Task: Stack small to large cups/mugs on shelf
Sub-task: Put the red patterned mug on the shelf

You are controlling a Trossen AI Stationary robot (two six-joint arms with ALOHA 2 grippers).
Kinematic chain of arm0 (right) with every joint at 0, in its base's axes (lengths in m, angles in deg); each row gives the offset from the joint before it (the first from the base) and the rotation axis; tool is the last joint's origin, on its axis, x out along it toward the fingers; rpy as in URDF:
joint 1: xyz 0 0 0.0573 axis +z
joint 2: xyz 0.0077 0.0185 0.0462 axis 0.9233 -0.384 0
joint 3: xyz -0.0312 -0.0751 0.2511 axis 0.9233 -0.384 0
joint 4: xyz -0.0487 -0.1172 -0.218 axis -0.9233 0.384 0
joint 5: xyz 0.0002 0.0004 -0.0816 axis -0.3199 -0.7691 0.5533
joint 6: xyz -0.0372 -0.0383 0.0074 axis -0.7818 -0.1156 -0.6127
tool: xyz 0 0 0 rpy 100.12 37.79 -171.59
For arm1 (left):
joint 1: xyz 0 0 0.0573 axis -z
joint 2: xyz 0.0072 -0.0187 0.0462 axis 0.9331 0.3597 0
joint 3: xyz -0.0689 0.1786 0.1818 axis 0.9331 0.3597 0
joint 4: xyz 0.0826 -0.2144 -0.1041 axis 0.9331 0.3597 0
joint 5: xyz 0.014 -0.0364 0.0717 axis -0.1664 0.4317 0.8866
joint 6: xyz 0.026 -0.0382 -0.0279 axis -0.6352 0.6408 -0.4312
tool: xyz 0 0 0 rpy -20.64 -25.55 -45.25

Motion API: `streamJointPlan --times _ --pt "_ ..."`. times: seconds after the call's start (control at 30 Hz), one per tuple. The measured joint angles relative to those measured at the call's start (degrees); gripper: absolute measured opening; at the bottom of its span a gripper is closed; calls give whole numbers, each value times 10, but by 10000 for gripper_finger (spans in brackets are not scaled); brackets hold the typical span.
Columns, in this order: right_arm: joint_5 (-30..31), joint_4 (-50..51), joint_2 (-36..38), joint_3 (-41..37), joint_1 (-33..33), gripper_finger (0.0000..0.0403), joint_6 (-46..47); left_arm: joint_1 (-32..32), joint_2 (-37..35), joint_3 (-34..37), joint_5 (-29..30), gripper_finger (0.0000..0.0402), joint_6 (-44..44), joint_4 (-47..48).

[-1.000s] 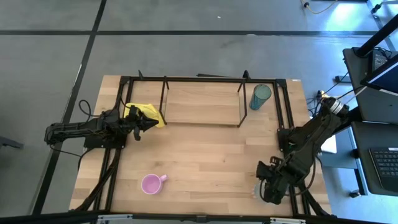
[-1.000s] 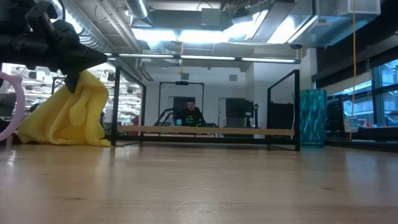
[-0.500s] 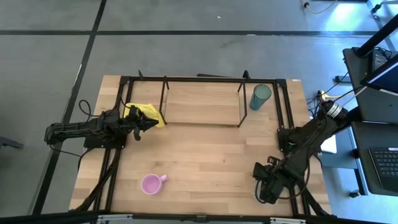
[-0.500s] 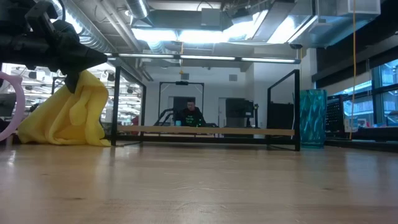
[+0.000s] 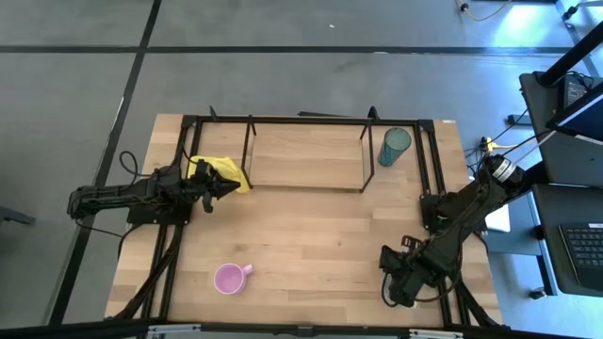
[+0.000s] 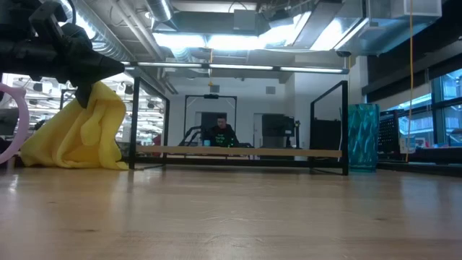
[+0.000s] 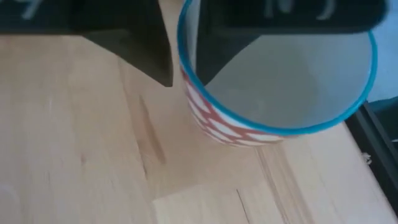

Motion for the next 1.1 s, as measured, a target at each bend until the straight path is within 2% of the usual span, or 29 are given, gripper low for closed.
streamJointPlan --times 0.13,0.33,0.53,0.67,0.83,1.1 --pt "-17 -1 0 0 -24 22 -6 0 0 0 0 14 0 0" --pt "-29 -4 3 5 -84 27 -53 0 0 0 0 14 0 0" --pt "-35 13 5 69 -189 23 -145 0 0 0 0 14 0 0" --pt "-17 54 4 140 -269 23 -177 0 0 0 0 14 0 0" --pt "54 122 -30 260 -352 23 -254 0 0 0 0 14 0 0" --pt "88 188 -186 466 -472 26 -376 0 0 0 0 14 0 0"
